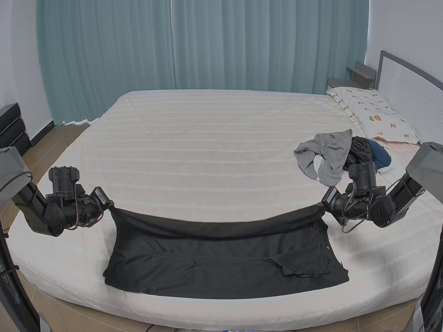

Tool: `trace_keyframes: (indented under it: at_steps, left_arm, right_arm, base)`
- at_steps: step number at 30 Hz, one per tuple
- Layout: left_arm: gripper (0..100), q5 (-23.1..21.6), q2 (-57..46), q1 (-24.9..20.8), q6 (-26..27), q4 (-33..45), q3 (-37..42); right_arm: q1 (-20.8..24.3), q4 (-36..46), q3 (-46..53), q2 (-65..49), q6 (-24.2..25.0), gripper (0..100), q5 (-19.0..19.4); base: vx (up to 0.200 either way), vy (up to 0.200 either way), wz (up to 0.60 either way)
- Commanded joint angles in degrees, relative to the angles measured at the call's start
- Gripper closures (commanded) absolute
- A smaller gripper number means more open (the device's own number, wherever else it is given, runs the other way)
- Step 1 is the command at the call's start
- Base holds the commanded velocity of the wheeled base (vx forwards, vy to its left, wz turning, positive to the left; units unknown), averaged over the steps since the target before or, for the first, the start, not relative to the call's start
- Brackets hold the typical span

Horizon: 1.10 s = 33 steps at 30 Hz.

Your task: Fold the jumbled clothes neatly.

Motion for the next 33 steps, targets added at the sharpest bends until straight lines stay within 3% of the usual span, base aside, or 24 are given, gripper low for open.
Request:
trace_keyframes:
  at_steps: [1, 16, 33]
  left_arm:
    - [100, 0.8, 0.7, 0.0, -1.5, -0.2, -3.3]
    - [100, 0.4, 1.4, 1.5, -1.2, -0.3, -0.5]
    - [100, 0.8, 5.6, 1.1, -2.3, -0.3, -9.6]
  right_arm:
    - [-0.5, -0.2, -3.9, 0.4, 1.4, 100, -0.5]
    - [-0.9, -0.5, 0.8, -0.1, 1.2, 100, 0.2]
    - [-0.9, -0.6, -11.4, 4.7, 1.4, 100, 0.0]
  base:
    - [0.000, 0.000, 0.00]
    - [0.000, 0.000, 0.00]
    - [0.000, 0.000, 0.00]
